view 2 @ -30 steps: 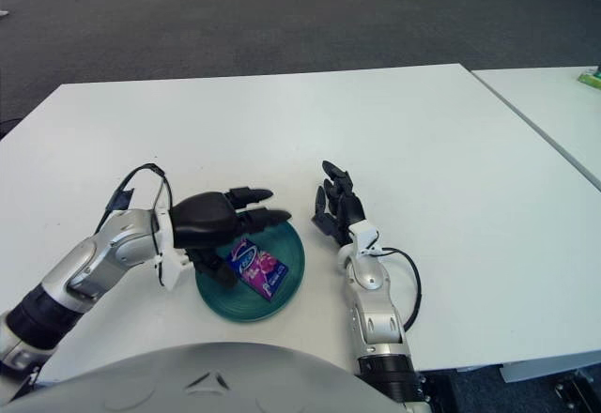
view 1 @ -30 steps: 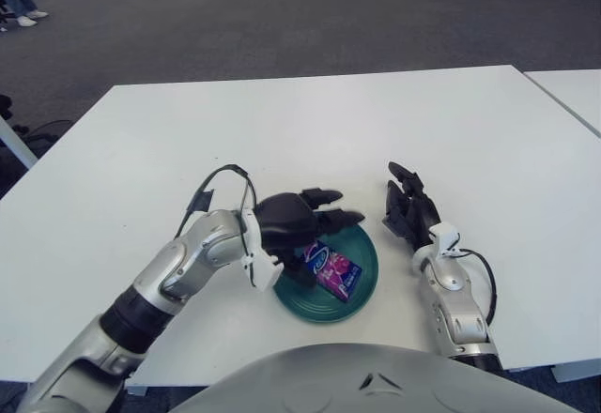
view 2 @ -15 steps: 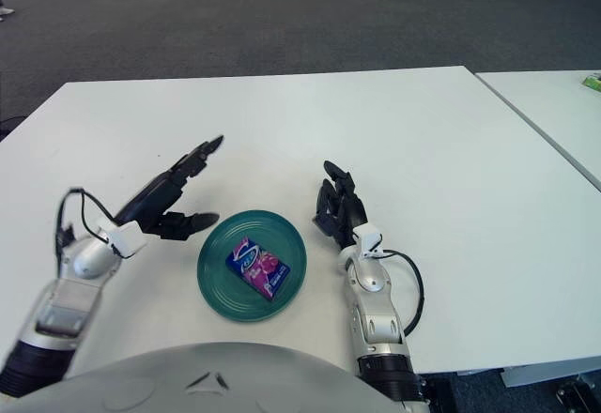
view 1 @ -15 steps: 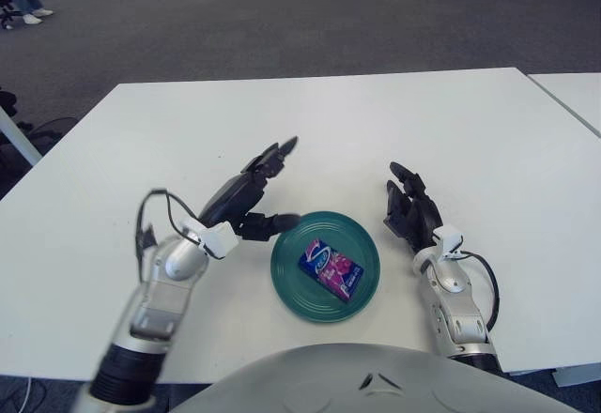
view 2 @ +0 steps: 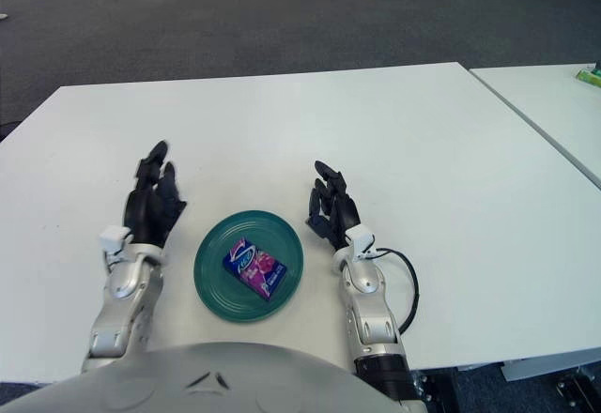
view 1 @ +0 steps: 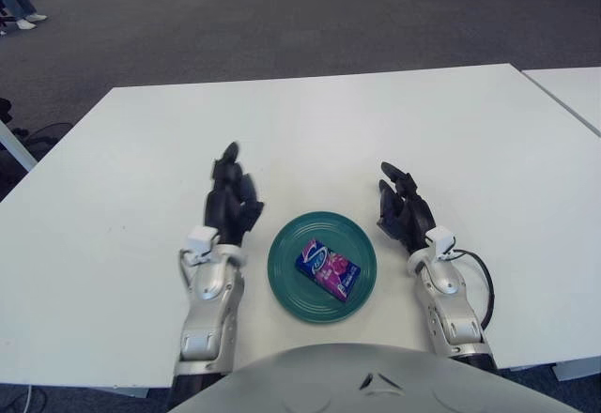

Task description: Put the gum into the plate.

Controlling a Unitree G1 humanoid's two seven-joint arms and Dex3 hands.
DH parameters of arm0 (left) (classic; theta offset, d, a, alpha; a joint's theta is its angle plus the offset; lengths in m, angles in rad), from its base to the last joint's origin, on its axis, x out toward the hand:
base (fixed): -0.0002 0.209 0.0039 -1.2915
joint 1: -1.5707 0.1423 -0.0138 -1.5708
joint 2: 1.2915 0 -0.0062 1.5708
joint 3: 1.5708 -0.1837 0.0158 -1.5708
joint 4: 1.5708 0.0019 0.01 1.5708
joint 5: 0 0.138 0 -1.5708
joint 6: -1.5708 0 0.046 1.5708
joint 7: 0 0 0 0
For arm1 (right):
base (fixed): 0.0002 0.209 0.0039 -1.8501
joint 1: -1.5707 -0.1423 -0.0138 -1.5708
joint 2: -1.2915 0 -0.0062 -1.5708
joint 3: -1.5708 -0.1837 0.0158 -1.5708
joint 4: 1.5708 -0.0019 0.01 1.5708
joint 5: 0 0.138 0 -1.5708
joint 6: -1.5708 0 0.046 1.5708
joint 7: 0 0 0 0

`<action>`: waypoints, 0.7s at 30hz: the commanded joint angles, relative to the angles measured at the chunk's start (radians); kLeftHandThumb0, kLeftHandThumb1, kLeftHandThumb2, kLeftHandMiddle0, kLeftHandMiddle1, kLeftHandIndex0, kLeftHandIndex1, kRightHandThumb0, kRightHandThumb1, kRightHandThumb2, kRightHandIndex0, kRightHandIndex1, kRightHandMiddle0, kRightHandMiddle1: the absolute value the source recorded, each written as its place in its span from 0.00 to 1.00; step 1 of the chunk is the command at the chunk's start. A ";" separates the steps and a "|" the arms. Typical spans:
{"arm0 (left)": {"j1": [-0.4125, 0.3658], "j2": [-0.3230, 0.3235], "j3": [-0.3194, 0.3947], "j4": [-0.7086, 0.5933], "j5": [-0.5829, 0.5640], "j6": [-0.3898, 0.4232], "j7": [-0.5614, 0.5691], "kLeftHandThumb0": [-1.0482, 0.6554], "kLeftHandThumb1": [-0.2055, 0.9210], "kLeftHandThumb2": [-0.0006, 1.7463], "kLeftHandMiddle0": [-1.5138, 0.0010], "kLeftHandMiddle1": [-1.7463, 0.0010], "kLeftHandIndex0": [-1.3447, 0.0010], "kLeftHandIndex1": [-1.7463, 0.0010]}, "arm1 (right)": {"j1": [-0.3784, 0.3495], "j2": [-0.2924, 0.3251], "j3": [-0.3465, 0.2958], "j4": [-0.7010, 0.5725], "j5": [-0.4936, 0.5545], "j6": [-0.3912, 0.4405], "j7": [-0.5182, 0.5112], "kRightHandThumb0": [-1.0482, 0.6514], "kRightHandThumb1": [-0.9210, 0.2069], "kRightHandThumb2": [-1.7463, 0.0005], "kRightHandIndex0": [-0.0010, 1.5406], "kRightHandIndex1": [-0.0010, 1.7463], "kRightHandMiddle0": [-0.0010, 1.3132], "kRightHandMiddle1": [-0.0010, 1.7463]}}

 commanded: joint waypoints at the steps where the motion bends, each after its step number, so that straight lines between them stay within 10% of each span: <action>1: 0.013 -0.016 0.014 0.010 -0.013 0.024 0.000 0.00 1.00 0.53 0.89 0.97 1.00 0.68 | 0.028 0.001 0.002 0.025 0.015 0.047 0.015 0.26 0.00 0.42 0.11 0.00 0.00 0.27; 14: 0.047 0.026 -0.015 0.051 0.032 0.004 -0.066 0.04 1.00 0.55 0.81 0.98 1.00 0.64 | 0.043 0.001 0.002 0.003 0.009 0.036 0.012 0.27 0.00 0.41 0.10 0.00 0.00 0.25; 21: 0.131 0.017 -0.160 -0.114 0.150 0.013 -0.045 0.05 1.00 0.54 0.81 0.99 1.00 0.69 | 0.051 0.000 0.002 -0.007 0.034 0.038 0.039 0.26 0.00 0.41 0.09 0.00 0.00 0.23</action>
